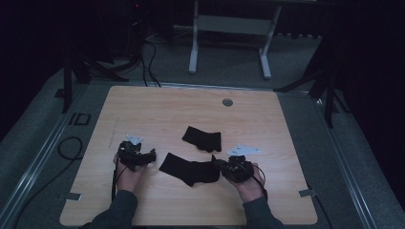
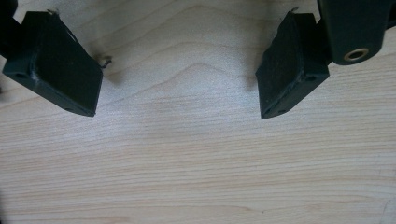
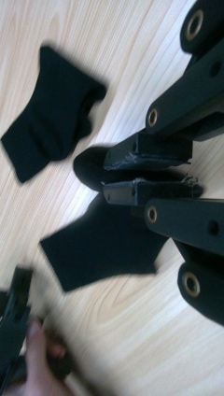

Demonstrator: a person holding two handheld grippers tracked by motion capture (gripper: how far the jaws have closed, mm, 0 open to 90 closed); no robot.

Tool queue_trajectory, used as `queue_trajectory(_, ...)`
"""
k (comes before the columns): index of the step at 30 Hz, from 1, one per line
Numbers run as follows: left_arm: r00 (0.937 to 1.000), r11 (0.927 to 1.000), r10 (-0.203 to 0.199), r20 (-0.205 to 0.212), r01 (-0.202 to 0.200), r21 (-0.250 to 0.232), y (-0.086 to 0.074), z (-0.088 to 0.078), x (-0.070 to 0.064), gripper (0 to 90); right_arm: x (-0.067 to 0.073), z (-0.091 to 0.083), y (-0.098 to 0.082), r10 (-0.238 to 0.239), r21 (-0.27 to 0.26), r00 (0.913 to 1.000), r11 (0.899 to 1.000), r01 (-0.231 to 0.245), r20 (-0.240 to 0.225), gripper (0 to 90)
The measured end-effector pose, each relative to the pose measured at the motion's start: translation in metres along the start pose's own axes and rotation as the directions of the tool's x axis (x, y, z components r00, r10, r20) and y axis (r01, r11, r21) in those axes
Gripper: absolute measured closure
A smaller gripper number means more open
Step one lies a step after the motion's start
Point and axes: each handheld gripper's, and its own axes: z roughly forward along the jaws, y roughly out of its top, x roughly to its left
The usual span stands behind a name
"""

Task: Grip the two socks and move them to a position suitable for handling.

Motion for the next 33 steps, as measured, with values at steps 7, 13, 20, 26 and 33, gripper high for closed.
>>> queue_trajectory(7,1.0000,1.0000,0.000,0.002,0.000,-0.001,0.000,0.000,0.000,14.7,-0.027,-0.022,-0.008,0.030,0.001,0.9950,1.000,-0.030,0.095,68.7)
queue_trajectory(13,1.0000,1.0000,0.001,0.002,-0.001,-0.001,0.000,0.000,-0.001,14.7,-0.032,-0.023,-0.008,0.033,-0.010,0.9943,0.999,-0.032,0.102,66.0)
queue_trajectory(20,1.0000,1.0000,0.004,0.005,-0.004,-0.001,0.000,0.000,-0.001,14.7,-0.031,-0.014,-0.008,0.013,0.003,0.9956,1.000,-0.013,0.093,64.2)
queue_trajectory(26,1.0000,1.0000,0.004,0.005,-0.004,0.000,0.000,0.000,-0.001,14.7,-0.028,-0.005,0.006,-0.025,0.007,0.9949,1.000,0.024,0.097,62.8)
queue_trajectory(33,1.0000,1.0000,0.004,0.005,-0.004,0.000,0.000,0.000,-0.001,14.7,-0.025,0.011,0.030,-0.084,0.025,0.9911,0.996,0.082,0.103,62.3)
